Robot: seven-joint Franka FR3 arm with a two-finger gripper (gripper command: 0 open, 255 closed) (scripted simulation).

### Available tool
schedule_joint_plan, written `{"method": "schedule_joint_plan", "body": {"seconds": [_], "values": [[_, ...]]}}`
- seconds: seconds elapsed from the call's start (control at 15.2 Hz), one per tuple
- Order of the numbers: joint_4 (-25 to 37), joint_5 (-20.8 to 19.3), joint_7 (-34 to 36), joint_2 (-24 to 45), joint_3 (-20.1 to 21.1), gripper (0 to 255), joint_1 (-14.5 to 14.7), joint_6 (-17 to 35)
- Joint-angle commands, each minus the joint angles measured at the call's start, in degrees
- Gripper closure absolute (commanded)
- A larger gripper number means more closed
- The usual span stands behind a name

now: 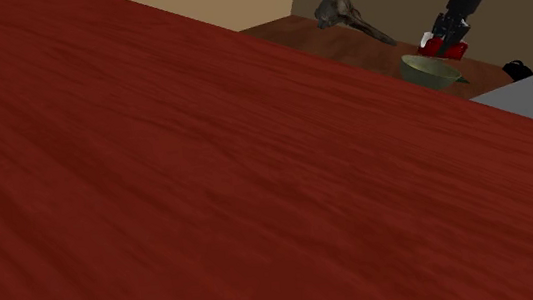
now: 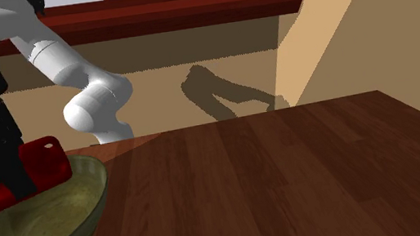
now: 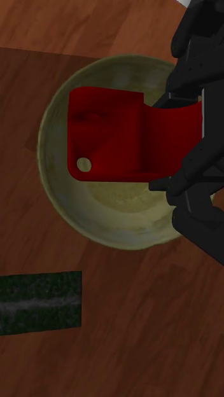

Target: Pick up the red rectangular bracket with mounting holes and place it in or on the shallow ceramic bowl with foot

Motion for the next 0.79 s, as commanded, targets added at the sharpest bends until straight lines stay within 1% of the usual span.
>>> {"method": "schedule_joint_plan", "body": {"seconds": [0.0,0.2,0.66,0.73], "values": [[-1.7,-0.5,0.2,-0.5,-0.3,255,-0.3,1.3],[-3.9,-1.0,0.5,-0.9,-0.9,255,-0.6,3.2],[-3.9,-1.0,0.5,-0.9,-0.9,255,-0.5,3.2],[-3.9,-1.0,0.5,-0.9,-0.9,0,-0.5,3.2]]}}
